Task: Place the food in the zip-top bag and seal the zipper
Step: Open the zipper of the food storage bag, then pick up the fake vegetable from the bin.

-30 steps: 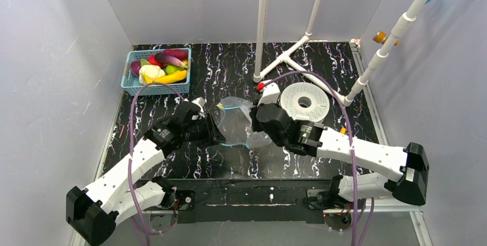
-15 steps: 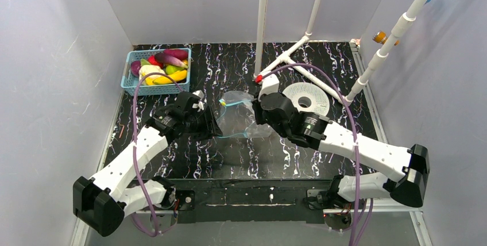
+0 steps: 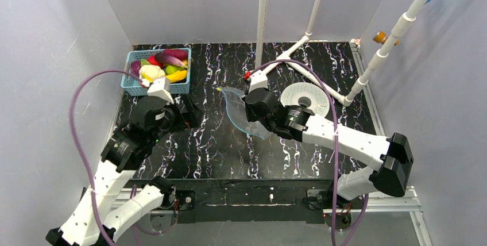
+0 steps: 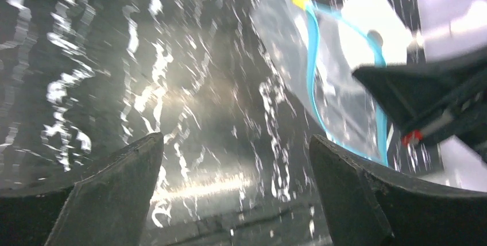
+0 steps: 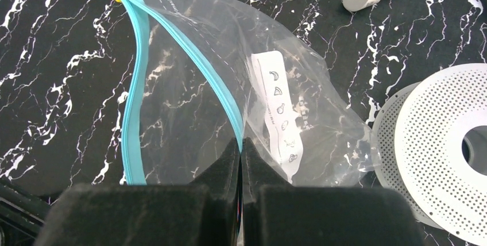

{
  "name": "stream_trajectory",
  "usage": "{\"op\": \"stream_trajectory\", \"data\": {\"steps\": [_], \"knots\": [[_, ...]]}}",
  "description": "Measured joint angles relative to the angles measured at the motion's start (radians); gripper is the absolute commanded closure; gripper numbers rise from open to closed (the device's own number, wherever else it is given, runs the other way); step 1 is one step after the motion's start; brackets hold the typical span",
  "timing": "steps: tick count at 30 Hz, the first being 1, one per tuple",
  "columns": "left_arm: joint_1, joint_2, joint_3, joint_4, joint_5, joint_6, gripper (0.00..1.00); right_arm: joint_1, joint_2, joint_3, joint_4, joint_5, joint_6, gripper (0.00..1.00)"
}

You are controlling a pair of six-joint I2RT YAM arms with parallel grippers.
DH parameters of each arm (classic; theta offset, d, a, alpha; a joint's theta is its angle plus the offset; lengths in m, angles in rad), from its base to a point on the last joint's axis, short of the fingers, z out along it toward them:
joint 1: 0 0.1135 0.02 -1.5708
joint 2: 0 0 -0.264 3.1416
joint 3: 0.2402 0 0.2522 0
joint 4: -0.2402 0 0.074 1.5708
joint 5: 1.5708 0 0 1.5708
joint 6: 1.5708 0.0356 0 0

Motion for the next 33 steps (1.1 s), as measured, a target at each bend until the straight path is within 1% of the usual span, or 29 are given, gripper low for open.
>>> {"op": "stream_trajectory", "data": {"steps": [3, 5, 6, 8, 9, 10, 12, 14, 15, 16, 18, 21, 23, 25, 28, 30, 33], "knots": [[0.000, -0.022, 0.037, 0.005, -0.158, -0.019, 0.02, -0.001, 0.012, 0.007, -0.003, -0.011, -0.001, 0.99], [0.014, 0.013, 0.055, 0.025, -0.238, -0.026, 0.02, -0.001, 0.014, 0.014, -0.005, -0.018, -0.005, 0.99], [0.022, 0.040, 0.065, 0.032, -0.254, -0.029, 0.02, -0.001, 0.014, 0.018, -0.007, -0.021, -0.008, 0.99], [0.074, 0.162, 0.125, 0.038, -0.257, -0.047, 0.02, -0.001, 0.014, 0.023, -0.005, -0.023, -0.015, 0.99], [0.124, 0.265, 0.172, 0.056, -0.252, -0.069, 0.02, -0.001, 0.014, 0.023, -0.003, -0.025, -0.019, 0.99], [0.135, 0.291, 0.180, 0.063, -0.251, -0.075, 0.02, -0.001, 0.014, 0.023, -0.003, -0.026, -0.023, 0.99], [0.225, 0.425, 0.201, 0.105, -0.208, -0.112, 0.06, -0.003, 0.013, 0.022, 0.000, -0.033, -0.030, 0.99], [0.312, 0.512, 0.200, 0.145, -0.159, -0.130, 0.06, -0.007, 0.010, 0.022, 0.003, -0.045, -0.032, 0.99], [0.375, 0.578, 0.200, 0.196, -0.108, -0.127, 0.06, -0.009, 0.008, 0.021, 0.006, -0.052, -0.032, 0.99], [0.391, 0.598, 0.201, 0.212, -0.095, -0.122, 0.06, -0.011, 0.006, 0.020, 0.007, -0.056, -0.032, 0.99], [0.459, 0.705, 0.248, 0.239, -0.025, -0.089, 0.08, -0.014, 0.002, 0.018, 0.008, -0.068, -0.032, 0.99], [0.512, 0.841, 0.350, 0.283, 0.048, -0.077, 0.14, -0.023, -0.001, 0.016, 0.008, -0.084, -0.032, 0.99], [0.548, 0.917, 0.401, 0.335, 0.106, -0.105, 0.18, -0.032, -0.006, 0.009, 0.011, -0.104, -0.032, 0.99], [0.586, 0.973, 0.426, 0.385, 0.135, -0.146, 0.23, -0.042, -0.010, 0.000, 0.011, -0.116, -0.033, 0.99], [0.636, 1.068, 0.466, 0.452, 0.151, -0.218, 0.25, -0.063, -0.010, -0.003, 0.011, -0.137, -0.036, 0.99], [0.657, 1.123, 0.493, 0.480, 0.155, -0.254, 0.26, -0.079, -0.010, -0.003, 0.012, -0.151, -0.038, 0.99], [0.674, 1.198, 0.505, 0.570, 0.160, -0.301, 0.29, -0.104, -0.010, -0.005, 0.015, -0.174, -0.039, 0.99]]}}
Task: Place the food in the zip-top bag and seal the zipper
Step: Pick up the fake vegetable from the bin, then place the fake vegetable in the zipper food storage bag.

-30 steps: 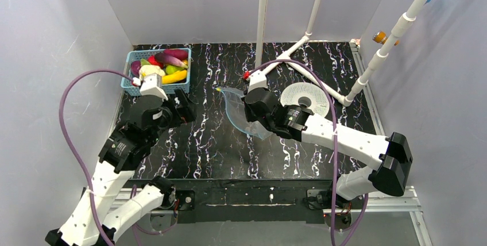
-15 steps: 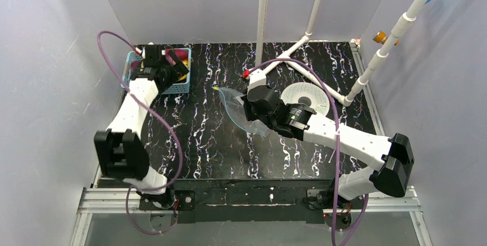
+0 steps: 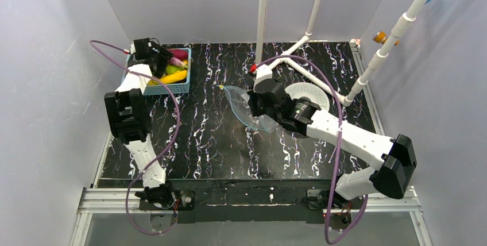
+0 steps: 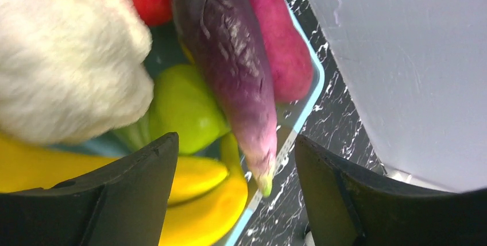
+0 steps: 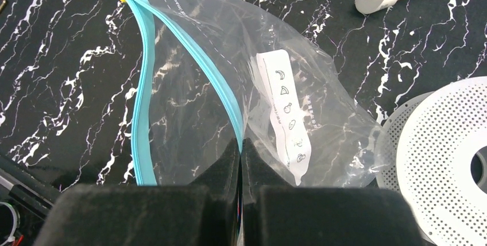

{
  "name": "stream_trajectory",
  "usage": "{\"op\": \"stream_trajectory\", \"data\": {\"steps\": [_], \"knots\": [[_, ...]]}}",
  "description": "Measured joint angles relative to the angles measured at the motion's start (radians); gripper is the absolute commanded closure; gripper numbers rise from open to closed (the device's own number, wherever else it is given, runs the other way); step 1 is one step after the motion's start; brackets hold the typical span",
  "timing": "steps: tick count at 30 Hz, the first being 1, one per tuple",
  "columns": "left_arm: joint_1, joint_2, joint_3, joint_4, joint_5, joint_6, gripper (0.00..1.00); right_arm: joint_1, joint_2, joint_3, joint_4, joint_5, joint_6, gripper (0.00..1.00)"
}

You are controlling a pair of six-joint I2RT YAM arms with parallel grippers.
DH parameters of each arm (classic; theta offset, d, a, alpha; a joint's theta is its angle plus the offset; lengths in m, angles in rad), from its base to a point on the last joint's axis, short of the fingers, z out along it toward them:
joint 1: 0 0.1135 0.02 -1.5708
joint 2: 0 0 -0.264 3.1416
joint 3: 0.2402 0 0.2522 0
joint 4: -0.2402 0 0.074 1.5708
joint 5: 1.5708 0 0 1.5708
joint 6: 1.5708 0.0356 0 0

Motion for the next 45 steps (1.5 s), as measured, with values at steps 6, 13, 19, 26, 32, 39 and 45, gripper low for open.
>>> {"op": "stream_trajectory", "data": {"steps": [6, 13, 19, 26, 32, 39, 45], "knots": [[-0.001, 0.090, -0.002, 0.183, -0.003, -0.047, 0.41, -0.042, 0.002, -0.005, 0.001, -0.040, 0.000, 0.99], [0.000, 0.130, -0.010, 0.277, -0.021, -0.078, 0.64, -0.073, 0.002, -0.005, 0.001, -0.065, 0.002, 0.99], [-0.001, 0.143, 0.008, 0.261, -0.027, -0.088, 0.84, -0.079, 0.002, -0.005, -0.001, -0.075, 0.007, 0.99], [-0.003, 0.048, -0.011, 0.141, -0.061, -0.030, 0.90, -0.079, 0.001, -0.001, -0.040, -0.090, 0.034, 0.99], [0.002, -0.306, -0.124, 0.024, 0.075, -0.008, 0.94, -0.079, 0.031, 0.037, -0.081, -0.130, 0.088, 0.99], [-0.007, -0.757, -0.408, 0.030, 0.382, -0.070, 1.00, -0.075, 0.108, 0.094, -0.129, -0.158, 0.147, 0.99], [-0.122, -0.952, -0.603, -0.053, 0.515, -0.102, 1.00, -0.053, 0.118, 0.138, -0.193, -0.121, 0.217, 0.99]]}}
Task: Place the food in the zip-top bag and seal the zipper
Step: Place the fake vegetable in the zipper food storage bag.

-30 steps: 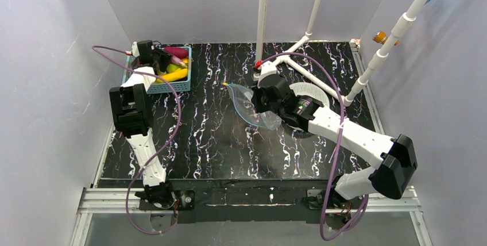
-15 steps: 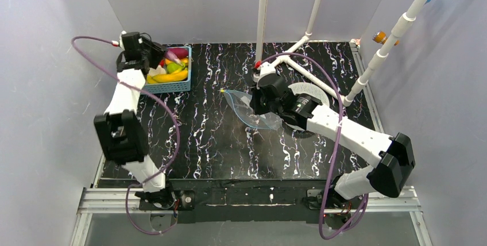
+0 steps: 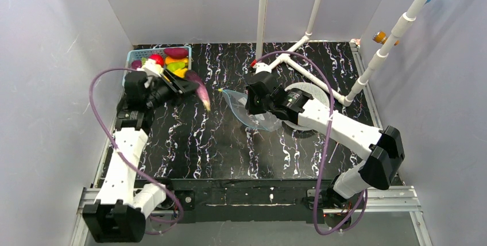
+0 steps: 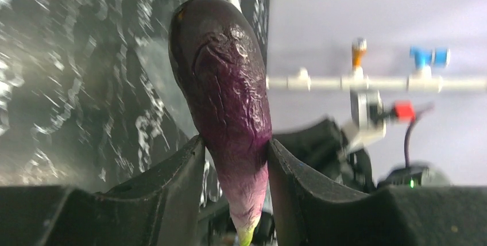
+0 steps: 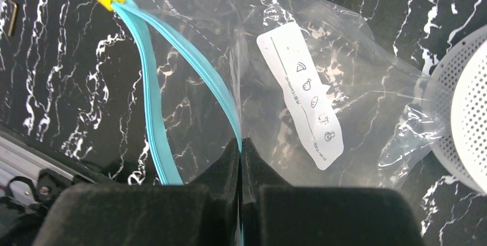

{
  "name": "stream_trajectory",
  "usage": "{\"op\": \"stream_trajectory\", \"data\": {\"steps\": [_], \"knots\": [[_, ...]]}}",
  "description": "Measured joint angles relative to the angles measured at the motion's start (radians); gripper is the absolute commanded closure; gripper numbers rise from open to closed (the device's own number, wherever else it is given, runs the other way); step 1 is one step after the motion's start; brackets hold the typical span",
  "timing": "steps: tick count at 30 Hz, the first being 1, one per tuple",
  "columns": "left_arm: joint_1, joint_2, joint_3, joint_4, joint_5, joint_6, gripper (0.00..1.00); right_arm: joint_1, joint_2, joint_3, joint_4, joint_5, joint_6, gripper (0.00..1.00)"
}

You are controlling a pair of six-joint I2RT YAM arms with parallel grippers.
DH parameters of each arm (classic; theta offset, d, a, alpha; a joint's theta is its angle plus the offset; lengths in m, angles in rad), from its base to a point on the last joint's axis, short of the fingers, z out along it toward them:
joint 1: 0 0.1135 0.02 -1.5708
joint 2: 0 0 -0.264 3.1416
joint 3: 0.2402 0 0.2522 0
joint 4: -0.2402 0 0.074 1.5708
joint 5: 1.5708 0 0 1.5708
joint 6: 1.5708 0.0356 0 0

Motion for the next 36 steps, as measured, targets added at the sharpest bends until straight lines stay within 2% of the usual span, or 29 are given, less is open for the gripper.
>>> {"op": "stream_trajectory", "data": {"steps": [4, 7, 12, 20, 29, 36], "knots": [[-0.170, -0.126, -0.005, -0.087, 0.012, 0.006, 1.00, 0.027, 0.010, 0.038, -0.042, 0.047, 0.066, 0.99], [-0.272, -0.231, -0.054, -0.079, 0.008, -0.039, 1.00, 0.069, 0.043, 0.093, -0.089, 0.101, 0.105, 0.99], [-0.380, -0.303, -0.172, -0.056, 0.016, -0.157, 1.00, 0.151, 0.067, 0.145, -0.133, 0.197, 0.145, 0.99], [-0.441, -0.264, -0.268, -0.042, 0.016, -0.282, 1.00, 0.213, 0.067, 0.153, -0.136, 0.304, 0.173, 0.99], [-0.447, -0.200, -0.274, -0.048, -0.018, -0.340, 1.00, 0.256, 0.067, 0.153, -0.129, 0.360, 0.159, 0.99], [-0.450, -0.167, -0.216, -0.145, -0.107, -0.261, 1.00, 0.269, 0.047, 0.119, -0.092, 0.330, 0.153, 0.99]]}}
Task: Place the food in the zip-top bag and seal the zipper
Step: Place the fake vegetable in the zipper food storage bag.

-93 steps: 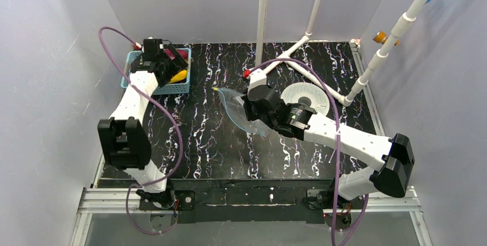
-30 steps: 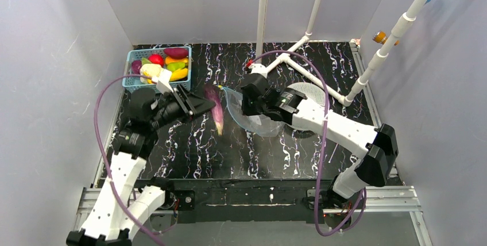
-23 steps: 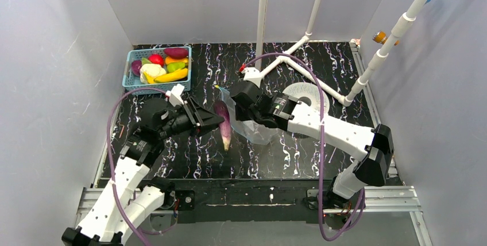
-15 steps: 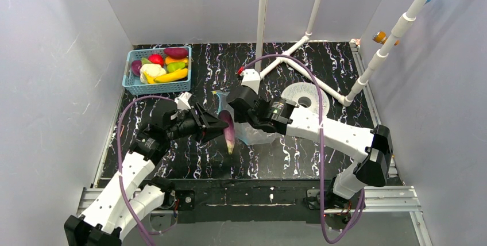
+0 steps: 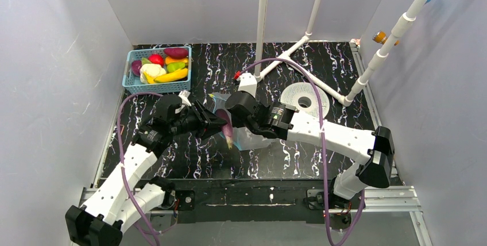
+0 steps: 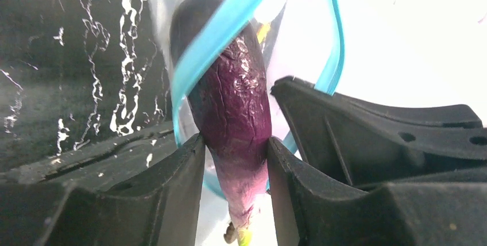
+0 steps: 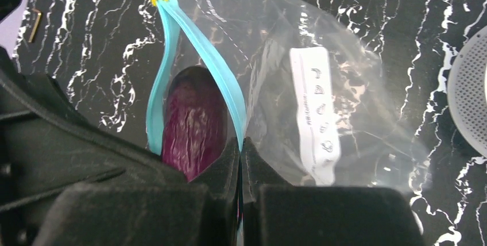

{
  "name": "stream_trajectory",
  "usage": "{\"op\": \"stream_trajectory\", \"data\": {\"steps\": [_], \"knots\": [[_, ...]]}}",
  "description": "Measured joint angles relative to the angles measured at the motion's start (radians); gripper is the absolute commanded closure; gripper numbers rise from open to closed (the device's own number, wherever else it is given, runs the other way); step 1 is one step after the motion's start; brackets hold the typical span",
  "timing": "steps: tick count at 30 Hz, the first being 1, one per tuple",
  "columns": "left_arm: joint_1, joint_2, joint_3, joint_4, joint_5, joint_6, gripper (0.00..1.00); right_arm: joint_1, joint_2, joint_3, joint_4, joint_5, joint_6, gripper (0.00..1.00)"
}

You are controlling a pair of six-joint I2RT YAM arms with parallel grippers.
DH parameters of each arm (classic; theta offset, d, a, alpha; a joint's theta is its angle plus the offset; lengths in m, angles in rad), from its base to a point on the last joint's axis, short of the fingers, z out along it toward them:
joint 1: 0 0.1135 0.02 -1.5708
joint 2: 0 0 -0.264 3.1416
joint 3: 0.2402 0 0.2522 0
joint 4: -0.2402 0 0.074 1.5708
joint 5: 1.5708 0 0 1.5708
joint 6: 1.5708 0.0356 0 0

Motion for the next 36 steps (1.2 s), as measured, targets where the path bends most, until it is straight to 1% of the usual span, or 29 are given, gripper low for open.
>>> {"op": "stream_trajectory", "data": {"steps": [4, 7, 10, 14, 16, 17, 20, 23, 24, 25, 26, 28, 30, 36], "knots": [[0.000, 0.032, 0.048, -0.038, -0.043, 0.053, 1.00, 0.000, -0.010, 0.000, 0.017, -0.031, 0.001, 0.99], [0.000, 0.053, 0.066, -0.058, -0.056, 0.088, 0.95, 0.000, -0.026, -0.008, 0.026, -0.059, 0.005, 0.99], [-0.001, 0.077, 0.082, -0.073, -0.067, 0.122, 0.94, 0.000, -0.052, -0.036, 0.046, -0.080, 0.004, 0.99], [-0.001, 0.082, 0.084, -0.092, -0.078, 0.133, 0.94, 0.000, -0.059, -0.039, 0.049, -0.089, 0.003, 0.99], [-0.001, 0.082, 0.084, -0.091, -0.084, 0.123, 0.92, 0.000, -0.059, -0.039, 0.048, -0.095, 0.003, 0.99], [-0.001, 0.082, 0.083, -0.086, -0.085, 0.113, 0.89, 0.000, -0.059, -0.039, 0.048, -0.100, 0.003, 0.99], [-0.001, 0.076, 0.062, -0.055, -0.087, 0.082, 0.71, 0.000, -0.059, -0.039, 0.049, -0.106, 0.002, 0.99], [-0.001, 0.079, 0.029, -0.024, -0.086, 0.045, 0.49, 0.000, -0.059, -0.040, 0.050, -0.106, -0.002, 0.99], [-0.001, 0.081, 0.020, -0.015, -0.084, 0.036, 0.40, 0.000, -0.059, -0.040, 0.050, -0.106, -0.003, 0.99], [-0.001, 0.086, 0.016, -0.011, -0.081, 0.029, 0.33, 0.000, -0.059, -0.040, 0.050, -0.106, -0.004, 0.99], [-0.001, 0.091, 0.014, -0.003, -0.077, 0.022, 0.29, 0.000, -0.059, -0.040, 0.051, -0.106, -0.005, 0.99], [-0.001, 0.097, 0.014, 0.007, -0.069, 0.014, 0.23, 0.000, -0.059, -0.040, 0.053, -0.107, -0.007, 0.99], [-0.001, 0.095, 0.014, 0.010, -0.064, 0.019, 0.20, 0.000, -0.062, -0.050, 0.065, -0.109, -0.007, 0.99], [-0.001, 0.029, 0.032, -0.049, -0.078, 0.095, 0.18, -0.023, -0.077, -0.088, 0.076, -0.129, -0.016, 0.99]]}}
